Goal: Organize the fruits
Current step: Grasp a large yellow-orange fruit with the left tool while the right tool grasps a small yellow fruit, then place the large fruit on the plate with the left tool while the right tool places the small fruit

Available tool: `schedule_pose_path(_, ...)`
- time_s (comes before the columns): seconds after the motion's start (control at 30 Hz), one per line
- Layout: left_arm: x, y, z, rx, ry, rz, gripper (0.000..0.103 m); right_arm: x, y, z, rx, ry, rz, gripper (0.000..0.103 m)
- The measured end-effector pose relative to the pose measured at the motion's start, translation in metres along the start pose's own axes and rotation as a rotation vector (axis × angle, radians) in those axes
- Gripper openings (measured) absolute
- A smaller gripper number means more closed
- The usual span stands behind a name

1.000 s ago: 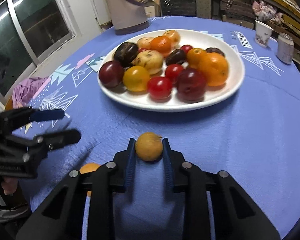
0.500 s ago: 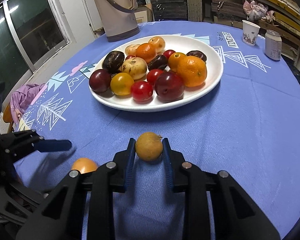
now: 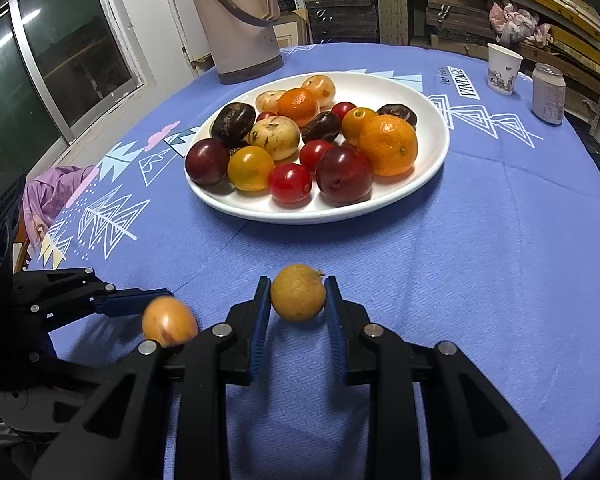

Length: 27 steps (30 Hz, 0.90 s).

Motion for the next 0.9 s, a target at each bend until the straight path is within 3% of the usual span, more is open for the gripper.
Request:
schedule_pose_path(0.43, -0.006, 0.001, 0.006, 0.007, 0.022, 0.01, 0.041, -0.005, 0.01, 0.005, -0.005, 0.017, -0.019, 0.026)
schedule_pose_path(0.7, -0.066, 0.036, 0.038, -0.026, 0.071, -0.115, 0.041, -0.036, 0.031, 0.008, 0.002, 0.051, -0.075, 0.026)
schedule_pose_path(0.9, -0.119, 0.035, 0.055, -0.042, 0.113, -0.159, 0.041, -0.075, 0.032, 0.01, 0.013, 0.083, -0.114, 0.026)
Point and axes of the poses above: each gripper's, at about its wrist camera, not at the fingertips, and y roughly against the way its jaws point, z to its left, x to its underside, the point moved 8 cm from there along -y, roughly the way its jaws point, and after that the axes turned 11 degrees about -x, right-handed, at the moved point
